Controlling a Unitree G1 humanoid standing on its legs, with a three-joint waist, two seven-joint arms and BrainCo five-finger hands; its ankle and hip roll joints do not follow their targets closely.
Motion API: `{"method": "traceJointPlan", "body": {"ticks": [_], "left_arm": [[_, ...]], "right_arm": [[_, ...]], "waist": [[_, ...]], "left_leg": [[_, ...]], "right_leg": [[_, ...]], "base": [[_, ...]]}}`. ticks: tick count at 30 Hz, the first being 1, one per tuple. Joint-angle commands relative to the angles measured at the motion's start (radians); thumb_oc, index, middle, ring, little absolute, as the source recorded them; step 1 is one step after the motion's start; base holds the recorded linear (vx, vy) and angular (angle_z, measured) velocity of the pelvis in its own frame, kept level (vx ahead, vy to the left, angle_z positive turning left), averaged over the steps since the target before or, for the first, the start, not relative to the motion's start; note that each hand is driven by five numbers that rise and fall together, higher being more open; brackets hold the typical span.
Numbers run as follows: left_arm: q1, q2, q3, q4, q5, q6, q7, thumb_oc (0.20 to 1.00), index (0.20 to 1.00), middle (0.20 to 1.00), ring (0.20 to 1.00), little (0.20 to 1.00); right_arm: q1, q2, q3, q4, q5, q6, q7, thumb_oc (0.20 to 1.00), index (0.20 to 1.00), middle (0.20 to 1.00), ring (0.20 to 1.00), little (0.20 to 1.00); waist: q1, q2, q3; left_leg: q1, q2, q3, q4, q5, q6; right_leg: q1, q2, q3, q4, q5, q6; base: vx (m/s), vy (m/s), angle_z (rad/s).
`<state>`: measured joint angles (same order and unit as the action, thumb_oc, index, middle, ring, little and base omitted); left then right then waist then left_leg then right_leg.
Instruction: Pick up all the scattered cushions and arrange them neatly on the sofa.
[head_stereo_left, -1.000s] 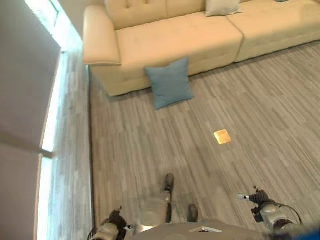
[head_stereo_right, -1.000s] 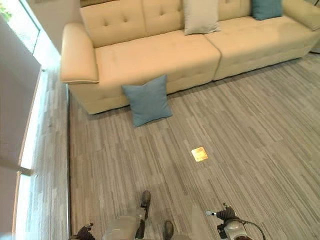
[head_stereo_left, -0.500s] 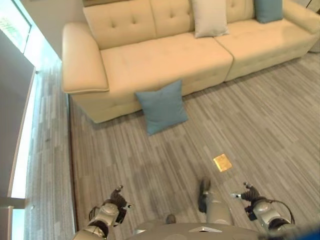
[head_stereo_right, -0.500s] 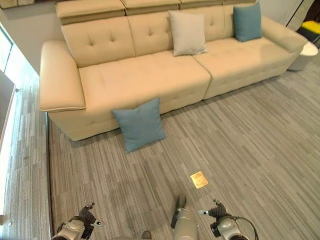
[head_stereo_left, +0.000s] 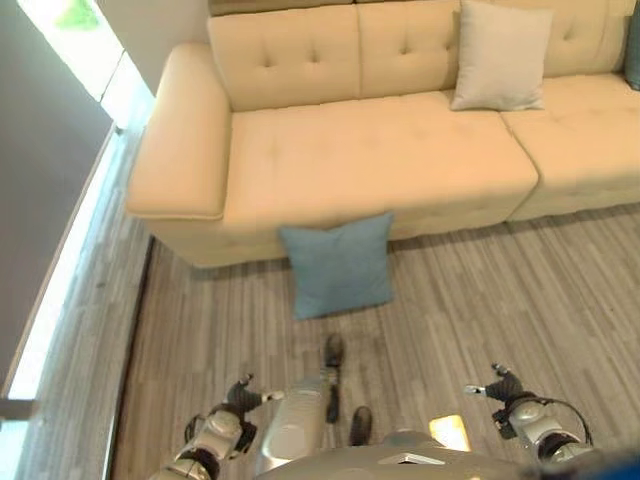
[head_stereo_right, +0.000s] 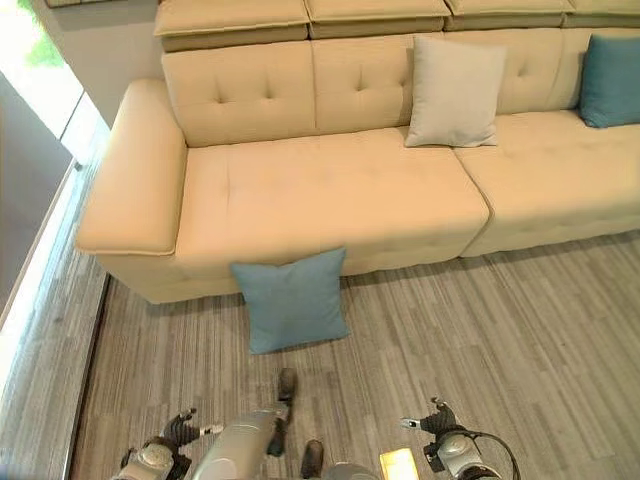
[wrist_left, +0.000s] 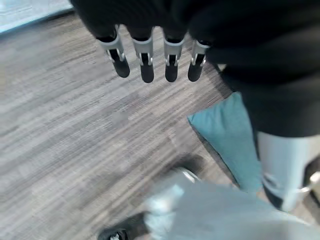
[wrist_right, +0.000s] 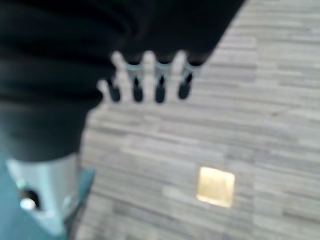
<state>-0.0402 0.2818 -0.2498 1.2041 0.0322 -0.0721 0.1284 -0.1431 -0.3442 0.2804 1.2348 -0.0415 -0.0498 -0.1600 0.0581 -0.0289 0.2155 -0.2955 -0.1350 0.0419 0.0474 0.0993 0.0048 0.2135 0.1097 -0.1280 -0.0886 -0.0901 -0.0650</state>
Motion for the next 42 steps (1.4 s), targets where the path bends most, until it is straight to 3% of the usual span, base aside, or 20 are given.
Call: {"method": "traceJointPlan", "body": {"ticks": [1,4,7,8,10,14,16,18,23,27,29,31,32,36,37,42], "left_arm": [[-0.017,-0.01,0.014,0.021,0.018,-0.009,-0.007,1.0,1.0,1.0,1.0,1.0],[-0.008,-0.005,0.019,0.027,0.02,-0.006,-0.009,1.0,1.0,1.0,1.0,1.0],[-0.001,0.0,0.034,0.026,0.014,-0.007,-0.014,1.0,1.0,1.0,1.0,1.0],[-0.002,0.0,0.034,0.026,0.014,-0.007,-0.014,1.0,1.0,1.0,1.0,1.0],[-0.014,0.009,0.03,0.016,0.011,-0.006,-0.011,1.0,1.0,1.0,1.0,1.0],[-0.022,0.014,0.02,0.008,0.011,-0.011,-0.007,1.0,1.0,1.0,1.0,1.0],[-0.035,0.012,0.006,0.009,0.014,-0.013,-0.005,1.0,1.0,1.0,1.0,1.0],[-0.039,0.01,0.003,0.02,0.018,-0.013,-0.005,1.0,1.0,1.0,1.0,1.0],[-0.032,0.009,0.001,0.028,0.024,-0.018,-0.005,1.0,1.0,1.0,1.0,1.0],[-0.052,-0.002,-0.024,0.018,0.03,-0.021,-0.009,1.0,1.0,1.0,1.0,1.0],[-0.069,-0.011,-0.043,0.005,0.03,-0.022,-0.008,1.0,1.0,1.0,1.0,1.0],[-0.087,-0.016,-0.054,-0.022,0.021,-0.021,-0.007,1.0,1.0,1.0,1.0,1.0],[-0.092,-0.017,-0.061,-0.031,0.021,-0.02,-0.008,1.0,1.0,1.0,1.0,1.0],[-0.107,-0.015,-0.095,-0.049,0.027,-0.023,-0.006,1.0,1.0,1.0,1.0,1.0],[-0.104,-0.02,-0.105,-0.051,0.035,-0.022,-0.011,1.0,1.0,1.0,1.0,1.0],[-0.109,-0.016,-0.129,-0.073,0.063,-0.027,-0.015,1.0,1.0,1.0,1.0,1.0]], "right_arm": [[0.053,-0.047,-0.011,-0.037,0.007,-0.01,-0.008,1.0,1.0,1.0,1.0,1.0],[0.059,-0.041,-0.011,-0.036,0.0,-0.009,0.0,1.0,1.0,1.0,1.0,1.0],[0.058,-0.036,-0.018,-0.03,-0.023,-0.007,0.008,1.0,1.0,1.0,1.0,1.0],[0.058,-0.036,-0.018,-0.03,-0.023,-0.007,0.008,1.0,1.0,1.0,1.0,1.0],[0.039,-0.033,-0.017,-0.036,-0.027,-0.007,0.01,1.0,1.0,1.0,1.0,1.0],[0.04,-0.03,-0.019,-0.038,-0.016,-0.009,0.006,1.0,1.0,1.0,1.0,1.0],[0.037,-0.031,-0.017,-0.036,-0.006,-0.008,0.006,1.0,1.0,1.0,1.0,1.0],[0.038,-0.031,-0.011,-0.035,-0.005,-0.005,0.005,1.0,1.0,1.0,1.0,1.0],[0.044,-0.028,-0.003,-0.038,0.0,-0.012,0.008,1.0,1.0,1.0,1.0,1.0],[0.044,-0.032,-0.004,-0.048,0.015,-0.026,0.0,1.0,1.0,1.0,1.0,1.0],[0.041,-0.04,-0.008,-0.058,0.023,-0.03,-0.006,1.0,1.0,1.0,1.0,1.0],[0.037,-0.048,-0.014,-0.066,0.033,-0.028,-0.01,1.0,1.0,1.0,1.0,1.0],[0.034,-0.05,-0.014,-0.067,0.038,-0.028,-0.011,1.0,1.0,1.0,1.0,1.0],[0.02,-0.057,-0.005,-0.074,0.043,-0.03,-0.015,1.0,1.0,1.0,1.0,1.0],[0.022,-0.056,-0.008,-0.08,0.037,-0.028,-0.011,1.0,1.0,1.0,1.0,1.0],[0.013,-0.055,0.002,-0.106,0.024,-0.031,-0.014,1.0,1.0,1.0,1.0,1.0]], "waist": [[0.012,-0.001,-0.048],[0.011,-0.004,-0.066],[0.022,-0.004,-0.078],[0.023,-0.005,-0.078],[0.015,0.006,-0.054],[-0.002,0.008,-0.048],[-0.016,-0.006,-0.049],[-0.02,-0.016,-0.049],[-0.012,-0.033,-0.056],[-0.015,-0.038,-0.046],[-0.032,-0.039,-0.023],[-0.051,-0.04,-0.009],[-0.052,-0.04,-0.005],[-0.051,-0.038,0.006],[-0.06,-0.023,-0.003],[-0.072,-0.016,-0.002]], "left_leg": [[0.141,0.023,-0.045,0.04,-0.05,0.009],[0.175,0.029,-0.045,0.013,-0.055,0.02],[0.239,0.037,-0.041,-0.011,-0.085,0.045],[0.239,0.036,-0.04,-0.011,-0.085,0.045],[0.283,0.05,-0.06,-0.023,-0.093,0.065],[0.308,0.053,-0.108,-0.037,-0.099,0.062],[0.321,0.043,-0.141,-0.05,-0.106,0.053],[0.337,0.038,-0.164,-0.057,-0.113,0.048],[0.334,0.037,-0.19,-0.058,-0.12,0.029],[0.283,0.041,-0.222,-0.018,-0.124,-0.006],[0.224,0.05,-0.168,0.061,-0.139,-0.026],[0.185,0.097,-0.061,0.103,-0.142,-0.033],[0.176,0.117,-0.04,0.117,-0.146,-0.033],[0.127,0.142,-0.091,0.137,-0.127,-0.044],[0.159,0.166,-0.078,0.085,-0.121,-0.041],[0.171,0.161,-0.042,0.06,-0.127,-0.033]], "right_leg": [[-0.102,-0.07,0.032,0.117,-0.013,0.1],[-0.104,-0.075,0.031,0.159,-0.025,0.108],[-0.156,-0.119,-0.018,0.331,-0.017,0.163],[-0.158,-0.12,-0.017,0.335,-0.02,0.163],[-0.264,-0.163,-0.035,0.538,0.079,0.226],[-0.304,-0.184,-0.017,0.477,0.06,0.195],[-0.307,-0.172,0.038,0.31,0.067,0.178],[-0.31,-0.155,0.055,0.248,0.087,0.18],[-0.26,-0.148,0.054,0.162,0.084,0.165],[-0.23,-0.136,0.024,0.111,0.074,0.138],[-0.227,-0.148,-0.005,0.109,0.065,0.127],[-0.221,-0.163,-0.037,0.11,0.058,0.121],[-0.217,-0.166,-0.041,0.115,0.053,0.117],[-0.228,-0.163,-0.03,0.154,0.016,0.11],[-0.237,-0.158,-0.032,0.183,-0.003,0.109],[-0.272,-0.18,-0.025,0.218,0.002,0.124]], "base": [[0.32,0.059,-0.93],[0.14,0.048,-0.32],[0.12,0.082,0.04],[0.02,0.053,-0.04],[0.03,0.033,-0.1],[0.08,-0.058,0.44],[0.09,-0.117,0.52],[0.09,-0.091,0.47],[0.06,-0.134,0.36],[0.0,-0.198,0.65],[-0.07,-0.063,0.47],[-0.03,-0.029,0.56],[0.01,-0.008,0.92],[0.06,0.017,0.44],[0.14,0.147,-0.11],[0.08,0.106,-0.13]]}}
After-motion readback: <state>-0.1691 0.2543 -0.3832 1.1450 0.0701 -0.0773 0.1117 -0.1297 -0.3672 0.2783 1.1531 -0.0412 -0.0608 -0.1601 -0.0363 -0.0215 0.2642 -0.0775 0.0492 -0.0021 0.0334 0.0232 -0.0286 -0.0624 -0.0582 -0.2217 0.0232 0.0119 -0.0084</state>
